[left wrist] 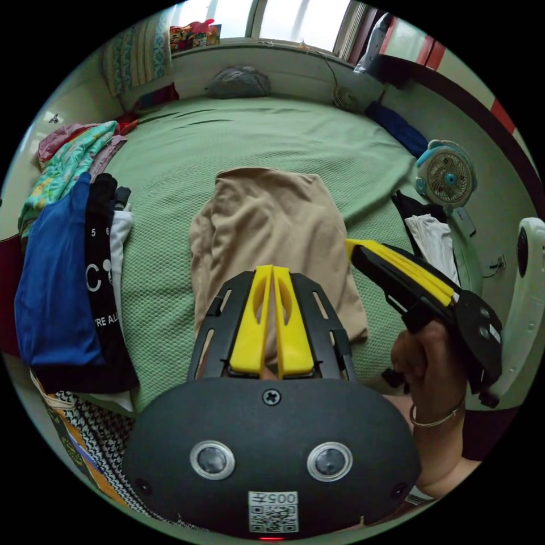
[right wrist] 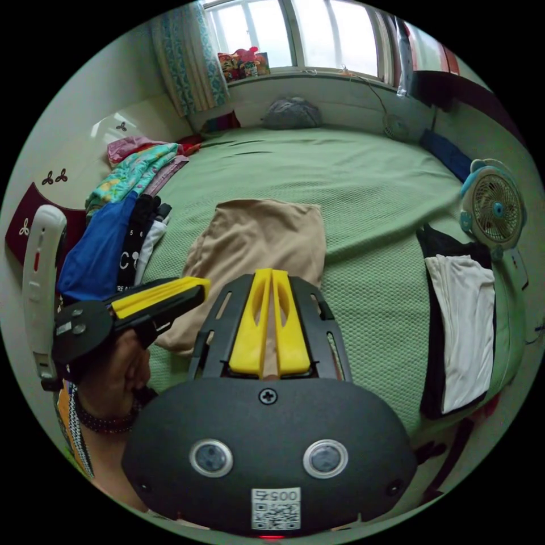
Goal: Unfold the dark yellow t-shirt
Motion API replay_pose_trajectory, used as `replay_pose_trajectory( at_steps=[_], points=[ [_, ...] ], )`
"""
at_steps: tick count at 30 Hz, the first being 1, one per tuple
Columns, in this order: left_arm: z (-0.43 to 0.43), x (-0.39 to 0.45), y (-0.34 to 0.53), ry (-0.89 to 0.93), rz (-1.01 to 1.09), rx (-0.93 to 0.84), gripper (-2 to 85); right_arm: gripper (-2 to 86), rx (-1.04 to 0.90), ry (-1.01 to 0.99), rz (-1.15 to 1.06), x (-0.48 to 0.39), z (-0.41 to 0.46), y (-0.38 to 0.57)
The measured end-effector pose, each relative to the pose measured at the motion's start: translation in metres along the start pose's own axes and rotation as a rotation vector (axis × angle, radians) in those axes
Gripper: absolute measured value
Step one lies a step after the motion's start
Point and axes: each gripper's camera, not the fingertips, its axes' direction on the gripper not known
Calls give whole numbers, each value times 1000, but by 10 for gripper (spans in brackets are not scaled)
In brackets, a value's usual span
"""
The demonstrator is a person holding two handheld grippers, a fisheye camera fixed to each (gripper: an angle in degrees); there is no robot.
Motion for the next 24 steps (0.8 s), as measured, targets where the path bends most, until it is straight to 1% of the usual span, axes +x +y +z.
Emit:
replay_pose_trajectory(
  at_steps=[4,9,12,14,18,21,24],
  points=[
    [4,-5,-2,44,-8,-40,-6,-10,-24,-33,15,5,3,-8],
    [2,-10,-6,130,-30,-13,-7,-10,-35,-107,76,15,6,-13],
    [4,-9,-8,107,-25,-21,-6,-10,-40,-95,50,13,9,-18],
    [5,-8,-9,82,-16,-33,-6,-10,-81,-60,-2,10,17,-21],
    [5,-6,-11,58,13,-34,-6,-10,-137,-45,-37,10,29,-26],
    [8,-4,-13,43,29,-44,-6,-10,-148,-70,-18,19,30,-30],
    [13,-4,-14,21,36,-68,-6,-10,-152,-145,37,31,30,-33]
  ],
)
